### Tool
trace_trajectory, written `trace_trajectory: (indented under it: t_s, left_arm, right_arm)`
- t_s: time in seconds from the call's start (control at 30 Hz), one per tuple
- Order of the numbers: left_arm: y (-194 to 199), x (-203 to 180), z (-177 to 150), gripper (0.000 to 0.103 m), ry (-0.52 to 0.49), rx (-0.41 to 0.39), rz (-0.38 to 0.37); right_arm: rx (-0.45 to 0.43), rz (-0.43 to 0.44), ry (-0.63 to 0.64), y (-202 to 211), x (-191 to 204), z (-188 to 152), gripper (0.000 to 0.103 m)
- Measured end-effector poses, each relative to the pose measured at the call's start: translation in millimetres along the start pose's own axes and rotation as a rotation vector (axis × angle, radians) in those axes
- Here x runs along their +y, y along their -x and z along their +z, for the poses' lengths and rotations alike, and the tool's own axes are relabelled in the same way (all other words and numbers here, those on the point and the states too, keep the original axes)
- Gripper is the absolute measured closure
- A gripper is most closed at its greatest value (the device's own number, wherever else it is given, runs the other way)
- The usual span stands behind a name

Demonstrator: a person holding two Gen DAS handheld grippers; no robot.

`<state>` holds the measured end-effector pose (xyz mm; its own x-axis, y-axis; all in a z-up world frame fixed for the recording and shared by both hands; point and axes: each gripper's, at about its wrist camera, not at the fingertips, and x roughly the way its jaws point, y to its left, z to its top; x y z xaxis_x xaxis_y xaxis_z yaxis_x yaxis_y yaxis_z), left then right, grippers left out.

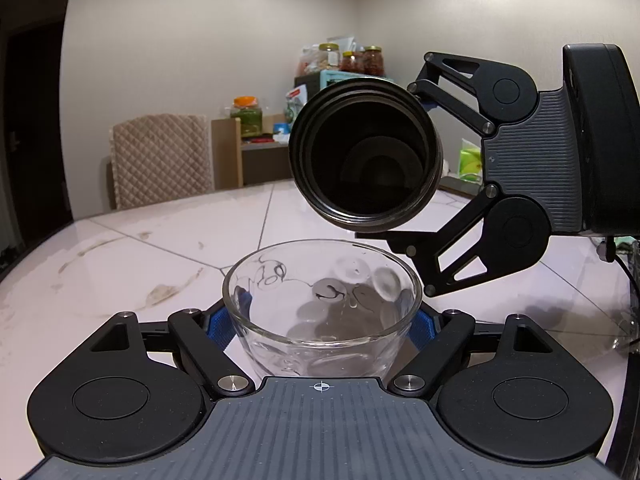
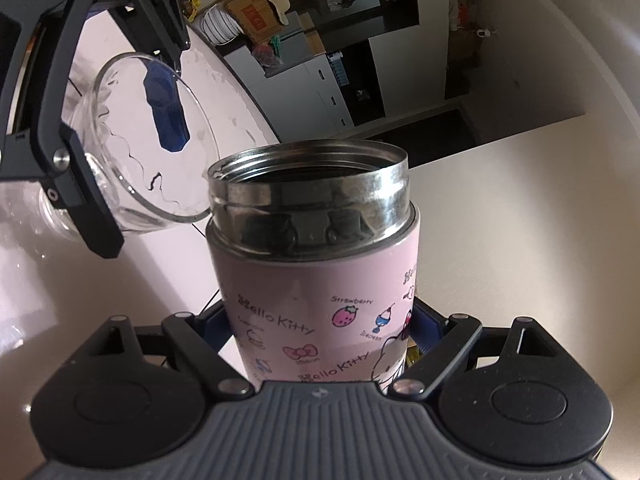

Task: Unscrew bottle cap and pour
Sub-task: 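Tilt the pink jar with the right gripper, rim over the glass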

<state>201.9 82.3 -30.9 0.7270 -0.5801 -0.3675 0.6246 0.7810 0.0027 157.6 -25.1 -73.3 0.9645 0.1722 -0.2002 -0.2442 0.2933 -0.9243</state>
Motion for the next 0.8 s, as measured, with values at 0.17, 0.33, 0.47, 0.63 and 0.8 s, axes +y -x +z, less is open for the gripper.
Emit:
trace_trajectory:
  t_s: [0.17, 0.33, 0.47, 0.63, 0.8]
  left_arm:
    - [0, -1, 0, 0.017, 0.000, 0.000, 0.002]
    - [0, 0, 0, 0.017, 0.000, -0.001, 0.004]
    - [0, 1, 0, 0.017, 0.001, -0.002, 0.002]
    - [0, 0, 0, 0.017, 0.000, -0.002, 0.004]
    - [0, 0, 0, 0.017, 0.000, -0.002, 0.004]
  right_arm:
    - [-0.008, -0.010, 0.025, 1, 3, 0, 0.014]
    - [-0.014, -0.019, 0.042, 4, 7, 0, 0.015]
    - [-0.014, -0.020, 0.052, 11, 10, -2, 0.014]
    - [-0.015, -0.024, 0.063, 10, 10, -4, 0.014]
    - [-0.014, -0.032, 0.072, 12, 16, 3, 0.014]
